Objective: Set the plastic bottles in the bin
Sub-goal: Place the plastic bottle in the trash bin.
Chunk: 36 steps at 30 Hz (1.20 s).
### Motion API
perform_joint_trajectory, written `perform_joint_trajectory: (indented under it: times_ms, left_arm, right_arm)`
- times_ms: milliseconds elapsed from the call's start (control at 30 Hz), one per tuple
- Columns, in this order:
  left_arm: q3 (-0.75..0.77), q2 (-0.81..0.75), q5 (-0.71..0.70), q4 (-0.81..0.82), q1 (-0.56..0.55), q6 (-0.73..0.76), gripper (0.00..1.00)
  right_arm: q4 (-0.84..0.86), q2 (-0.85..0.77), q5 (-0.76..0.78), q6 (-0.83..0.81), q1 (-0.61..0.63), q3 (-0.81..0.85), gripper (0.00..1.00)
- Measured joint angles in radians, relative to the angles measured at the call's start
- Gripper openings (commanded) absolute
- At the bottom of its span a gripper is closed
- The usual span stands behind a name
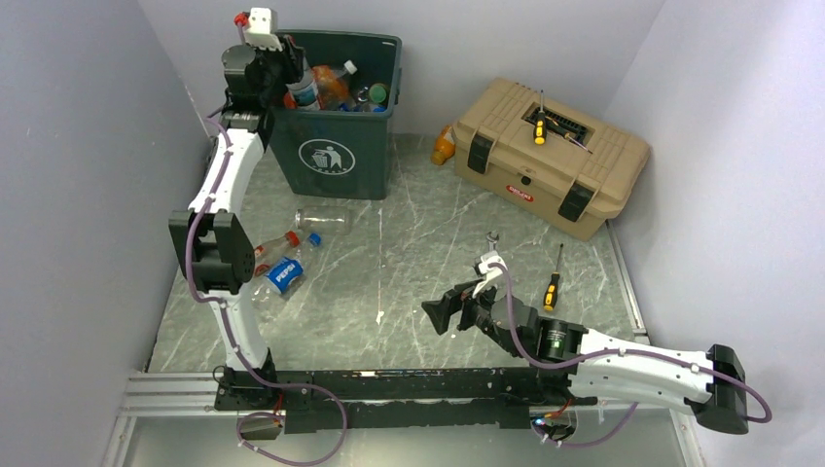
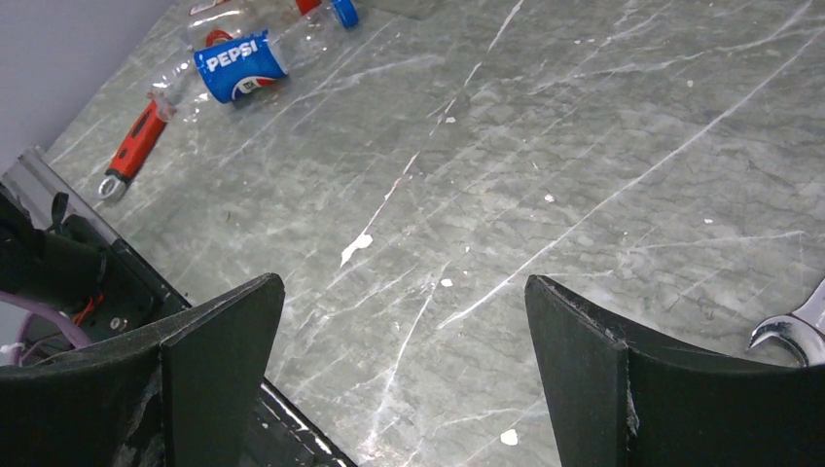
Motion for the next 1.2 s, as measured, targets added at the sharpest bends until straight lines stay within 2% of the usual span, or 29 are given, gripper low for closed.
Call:
perform_joint_trajectory:
  times_ms: [33, 167, 300, 400, 500, 567, 800, 967, 1100, 1200]
  left_arm:
    - [0.022, 0.007, 0.014, -0.027, 0.000, -0.001, 0.46]
    - [0.107, 0.032, 0.076, -0.161, -0.003, -0.030, 0.78]
    - [0.047, 0.009, 0.081, -0.240, -0.012, -0.041, 0.85]
    - [0.021, 0.004, 0.065, -0.296, -0.016, -0.040, 0.97]
    - [0.020, -0.027, 0.036, -0.325, -0.018, -0.034, 0.99]
    - [0.012, -0.071, 0.003, -0.325, -0.018, -0.032, 0.98]
    - [-0.103, -0.348, -0.123, -0.205, -0.018, -0.013, 0.88]
    - [-0.143, -0.512, -0.195, -0.186, -0.018, 0.000, 0.87]
    - [-0.297, -0.662, -0.256, -0.254, -0.018, -0.020, 0.90]
    - [-0.438, -0.786, -0.300, -0.377, -0.018, -0.057, 0.92]
  right_arm:
    - [0.001, 0.005, 0.000, -0.001, 0.000, 0.000, 1.00]
    - [0.004, 0.022, 0.000, -0.006, 0.000, 0.000, 1.00]
    - [0.003, 0.019, -0.001, -0.006, 0.000, 0.000, 1.00]
    - [-0.003, 0.005, -0.001, -0.006, 0.000, 0.000, 1.00]
    - [-0.003, -0.005, -0.001, -0.006, 0.000, 0.000, 1.00]
    - [-0.003, -0.005, -0.001, -0.006, 0.000, 0.000, 1.00]
    - [-0.004, 0.006, -0.005, -0.006, 0.000, 0.004, 1.00]
    - [-0.003, 0.019, -0.005, -0.006, 0.000, 0.014, 1.00]
    - [-0.004, 0.021, -0.005, -0.010, 0.000, 0.019, 1.00]
    - [-0.003, 0.018, -0.005, -0.020, 0.000, 0.019, 1.00]
